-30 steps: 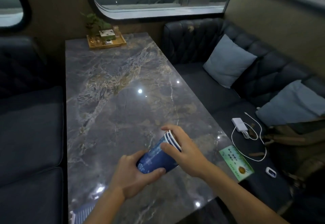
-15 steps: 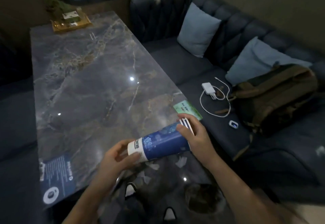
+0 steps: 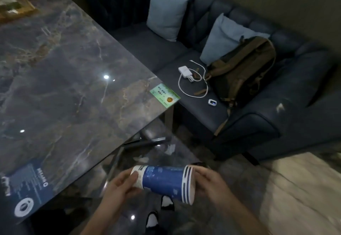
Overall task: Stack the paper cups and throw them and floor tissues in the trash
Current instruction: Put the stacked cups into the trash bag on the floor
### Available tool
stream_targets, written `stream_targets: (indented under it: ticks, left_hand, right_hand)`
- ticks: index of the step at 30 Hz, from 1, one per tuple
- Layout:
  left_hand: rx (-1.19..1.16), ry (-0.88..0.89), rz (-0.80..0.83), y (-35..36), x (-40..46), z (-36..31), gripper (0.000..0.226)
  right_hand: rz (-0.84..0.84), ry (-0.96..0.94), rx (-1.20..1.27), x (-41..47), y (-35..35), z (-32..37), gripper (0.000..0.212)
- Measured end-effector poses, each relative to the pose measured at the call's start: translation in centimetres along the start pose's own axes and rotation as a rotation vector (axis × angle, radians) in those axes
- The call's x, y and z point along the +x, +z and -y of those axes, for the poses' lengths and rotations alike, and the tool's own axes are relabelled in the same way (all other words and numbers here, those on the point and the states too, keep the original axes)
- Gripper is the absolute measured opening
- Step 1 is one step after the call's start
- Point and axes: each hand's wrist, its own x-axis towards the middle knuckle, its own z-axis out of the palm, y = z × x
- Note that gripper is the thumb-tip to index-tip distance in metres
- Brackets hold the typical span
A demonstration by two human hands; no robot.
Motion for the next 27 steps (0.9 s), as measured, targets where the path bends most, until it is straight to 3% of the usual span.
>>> stream_targets:
  ticks: [4, 10, 14, 16, 21, 25, 27]
  left_hand:
    - [0.075, -0.125, 0.072, 4.6, -0.8, 4.0, 0.015]
    - [0.137, -0.172, 0.069, 8.1, -0.6, 5.4, 0.011]
    - [0.316, -0.142, 0.045, 8.3, 0.1, 5.8, 0.034]
    - [0.378, -0.09, 0.014, 8.8, 0.5, 5.6, 0.034]
    - [0.417, -0.115, 0.099, 17.0, 0.8, 6.9, 0.014]
    - [0.433, -0.201, 0.18, 22.2, 1.1, 8.9, 0.037]
    - [0.46, -0.222, 0.158, 23.8, 1.5, 10.2, 0.033]
  right_hand:
    - [-0.095, 0.045, -0.058, -3.3, -4.4, -4.2, 0.027]
    - [-0.104, 0.068, 0.005, -2.8, -7.3, -5.6, 0.018]
    - [-0.17, 0.089, 0.046, -2.5, -7.7, -6.9, 0.023]
    - [-0.203, 0.098, 0.001, -2.2, -8.1, -6.9, 0.022]
    - [-0.209, 0.062, -0.139, -0.2, -14.3, -7.3, 0.016]
    - [-0.182, 0.054, -0.158, 2.4, -18.1, -8.7, 0.015]
    - [-0.179, 0.067, -0.193, 3.6, -19.4, -9.7, 0.014]
